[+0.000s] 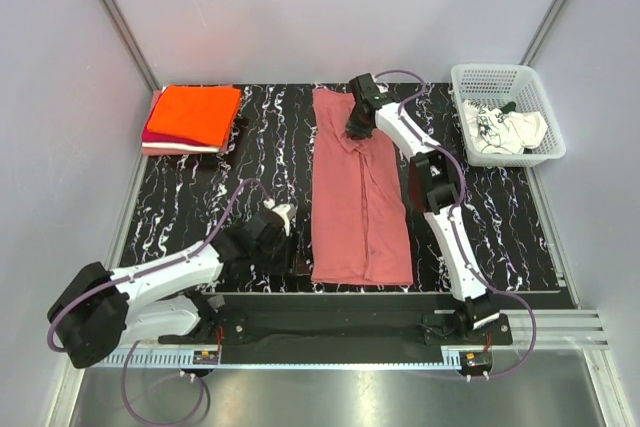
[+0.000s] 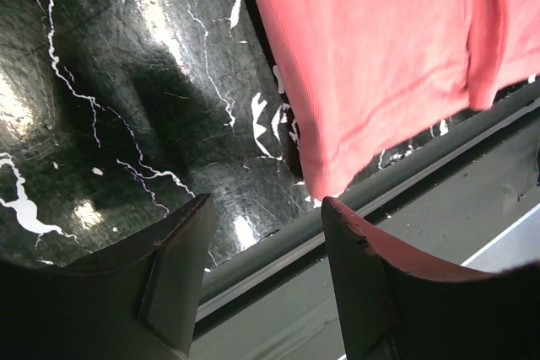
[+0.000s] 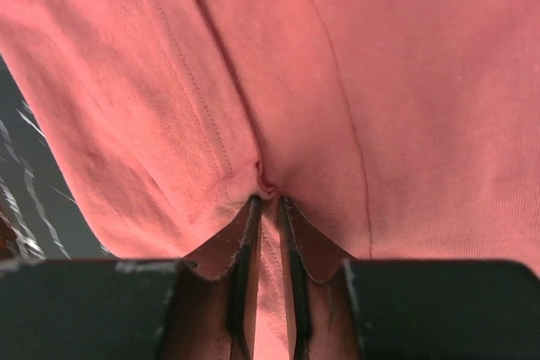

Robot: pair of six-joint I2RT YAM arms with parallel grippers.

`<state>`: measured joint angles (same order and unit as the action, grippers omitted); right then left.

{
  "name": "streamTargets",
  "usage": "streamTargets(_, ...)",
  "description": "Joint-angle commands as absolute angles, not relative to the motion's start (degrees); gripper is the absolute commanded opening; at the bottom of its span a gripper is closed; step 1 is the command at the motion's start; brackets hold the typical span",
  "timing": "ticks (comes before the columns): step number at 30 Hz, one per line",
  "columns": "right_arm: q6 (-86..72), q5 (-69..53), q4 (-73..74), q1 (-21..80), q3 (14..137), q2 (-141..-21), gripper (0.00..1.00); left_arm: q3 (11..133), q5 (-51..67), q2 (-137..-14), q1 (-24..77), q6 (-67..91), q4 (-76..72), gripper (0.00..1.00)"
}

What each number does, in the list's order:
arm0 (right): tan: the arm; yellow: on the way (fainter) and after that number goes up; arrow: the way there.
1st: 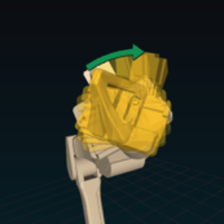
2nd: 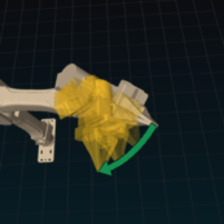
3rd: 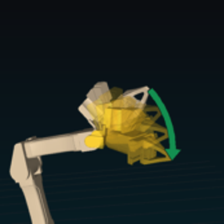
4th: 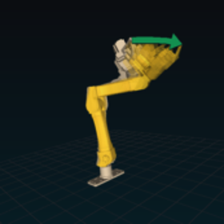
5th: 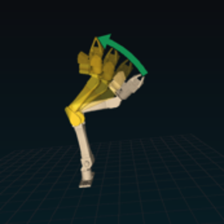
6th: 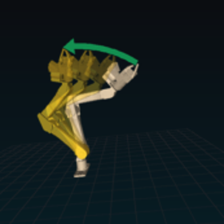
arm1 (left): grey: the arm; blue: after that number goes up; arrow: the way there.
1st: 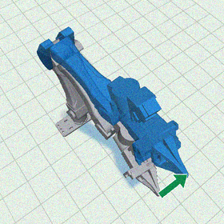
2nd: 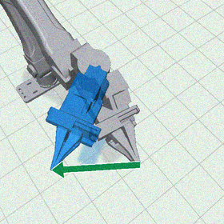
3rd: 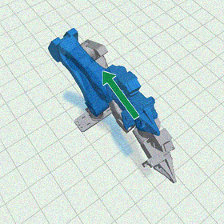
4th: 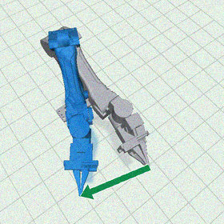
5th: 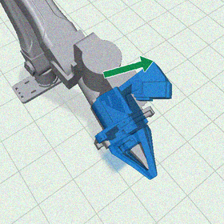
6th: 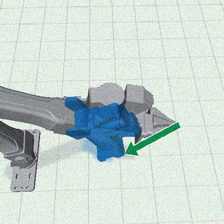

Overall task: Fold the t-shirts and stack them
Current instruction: Fold the tshirt

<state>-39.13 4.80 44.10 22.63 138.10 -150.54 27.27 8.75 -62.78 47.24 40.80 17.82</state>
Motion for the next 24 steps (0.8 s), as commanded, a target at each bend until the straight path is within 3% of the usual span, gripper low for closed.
streamTargets(1,-44.7,4.4,45.9,21.4,143.4,-155.9,0.21,28.5,11.8,-64.8,46.6,40.2,14.9,0.59)
streamTargets(8,-45.9,2.0,44.4,21.3,147.7,-156.7,0.22,26.1,14.9,-69.9,46.5,43.1,6.5,0.58)
streamTargets(15,-40.4,-1.5,44.4,20.0,140.8,-141.1,0.32,26.6,12.3,-71.8,46.2,44.9,3.5,0.57)
streamTargets(20,-34.8,-6.3,44.6,18.5,128.1,-128.1,0.41,28.1,12.3,-74.3,45.4,44.6,3.5,0.51)
streamTargets(24,-32.6,-6.2,44.6,18.2,104.9,-110.8,0.5,27.5,11.3,-74.7,45.4,44.1,3.5,0.46)
